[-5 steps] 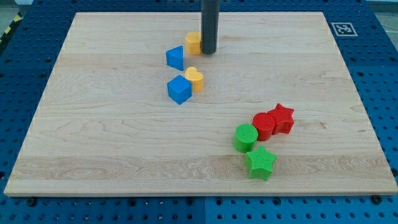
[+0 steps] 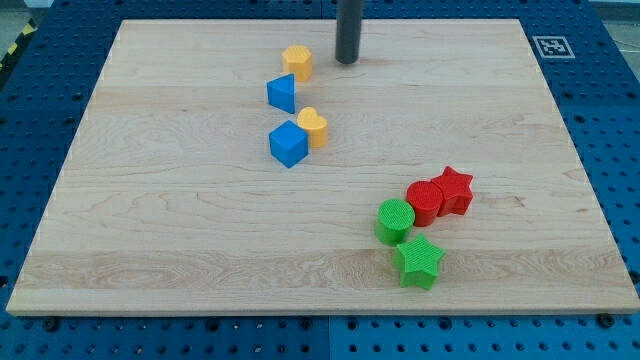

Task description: Place the yellow hexagon above the blue triangle

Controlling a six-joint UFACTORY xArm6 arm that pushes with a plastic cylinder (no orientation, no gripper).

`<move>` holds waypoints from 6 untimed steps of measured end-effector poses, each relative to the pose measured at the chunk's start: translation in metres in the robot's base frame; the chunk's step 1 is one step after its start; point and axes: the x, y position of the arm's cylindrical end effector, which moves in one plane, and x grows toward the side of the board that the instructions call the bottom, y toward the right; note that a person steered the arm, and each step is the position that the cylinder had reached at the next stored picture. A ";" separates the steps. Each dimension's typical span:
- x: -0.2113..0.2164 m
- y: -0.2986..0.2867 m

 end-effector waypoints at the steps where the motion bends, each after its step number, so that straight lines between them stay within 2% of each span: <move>1: 0.000 -0.019; 4: 0.029 -0.035; 6: -0.011 -0.036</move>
